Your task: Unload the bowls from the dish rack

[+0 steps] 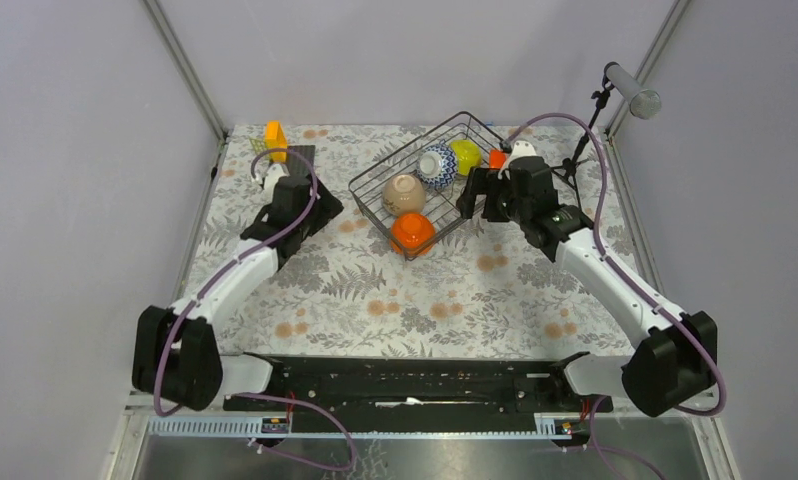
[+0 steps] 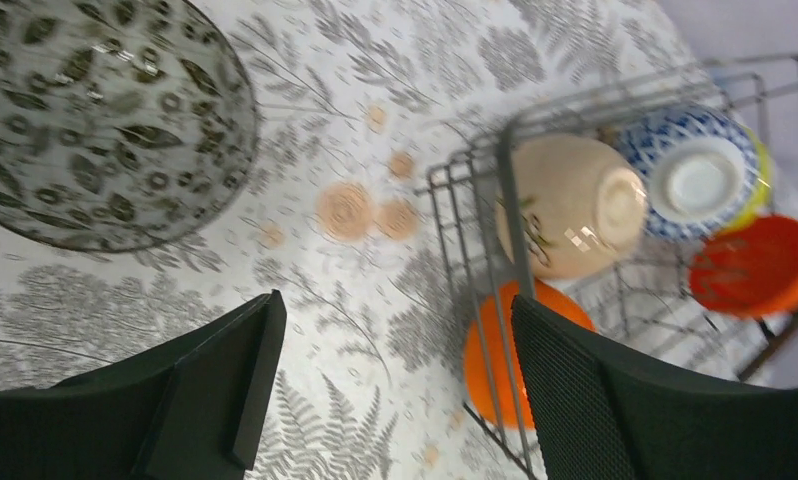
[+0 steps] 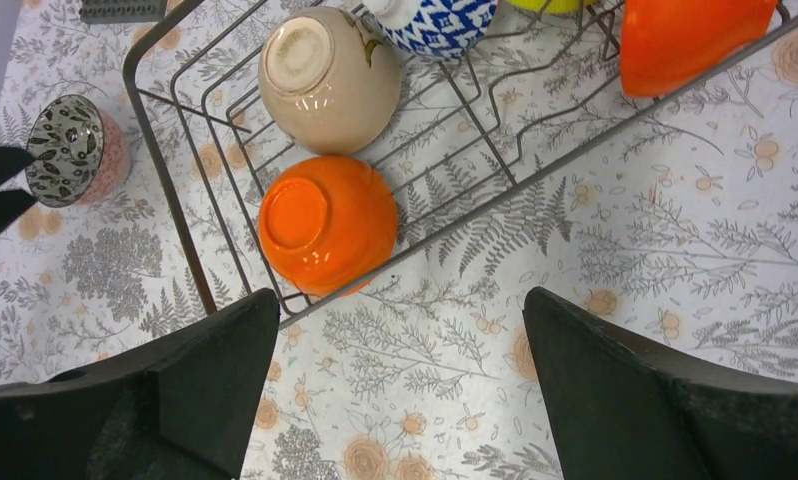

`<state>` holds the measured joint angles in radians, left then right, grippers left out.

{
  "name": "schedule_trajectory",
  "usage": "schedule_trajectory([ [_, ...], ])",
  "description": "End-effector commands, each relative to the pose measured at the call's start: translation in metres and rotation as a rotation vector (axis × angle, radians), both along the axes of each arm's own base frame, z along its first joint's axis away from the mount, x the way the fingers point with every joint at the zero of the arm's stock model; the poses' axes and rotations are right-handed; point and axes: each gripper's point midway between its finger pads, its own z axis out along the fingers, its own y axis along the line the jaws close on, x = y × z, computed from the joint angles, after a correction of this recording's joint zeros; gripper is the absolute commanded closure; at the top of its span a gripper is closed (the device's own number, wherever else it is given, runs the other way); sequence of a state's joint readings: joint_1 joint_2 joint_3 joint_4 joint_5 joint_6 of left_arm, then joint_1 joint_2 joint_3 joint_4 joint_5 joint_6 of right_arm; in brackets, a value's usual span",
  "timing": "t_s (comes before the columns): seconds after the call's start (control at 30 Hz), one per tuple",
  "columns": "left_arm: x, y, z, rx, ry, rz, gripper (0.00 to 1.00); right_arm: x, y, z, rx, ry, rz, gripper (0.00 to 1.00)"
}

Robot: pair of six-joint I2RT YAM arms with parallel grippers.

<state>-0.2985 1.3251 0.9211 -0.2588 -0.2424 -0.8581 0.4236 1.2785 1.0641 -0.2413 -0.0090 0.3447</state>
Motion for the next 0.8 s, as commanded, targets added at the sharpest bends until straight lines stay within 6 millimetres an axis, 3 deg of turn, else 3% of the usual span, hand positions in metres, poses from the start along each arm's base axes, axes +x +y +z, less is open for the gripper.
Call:
schedule_trajectory([
  [0.0,-0.007,-0.036,0.039,-0.154,-0.202,-0.185,0.10,0.026,0.009,0.024,-0.003,-0.101,0.009,0.00],
  [0.13,-0.032,-0.063,0.053,-0.252,-0.326,-0.368,0.02,0.045,0.017,0.015,-0.015,-0.137,0.031,0.00],
  [0.27,-0.051,-0.077,0.053,-0.293,-0.382,-0.488,0.01,0.061,0.032,0.009,-0.014,-0.120,0.074,0.00],
  [0.57,-0.081,-0.082,0.045,-0.326,-0.523,-0.588,0.01,0.107,0.048,-0.009,-0.042,-0.100,0.067,0.00],
  [0.77,-0.104,-0.089,0.022,-0.332,-0.577,-0.681,0.01,0.134,0.049,-0.029,-0.062,-0.073,0.037,0.00],
])
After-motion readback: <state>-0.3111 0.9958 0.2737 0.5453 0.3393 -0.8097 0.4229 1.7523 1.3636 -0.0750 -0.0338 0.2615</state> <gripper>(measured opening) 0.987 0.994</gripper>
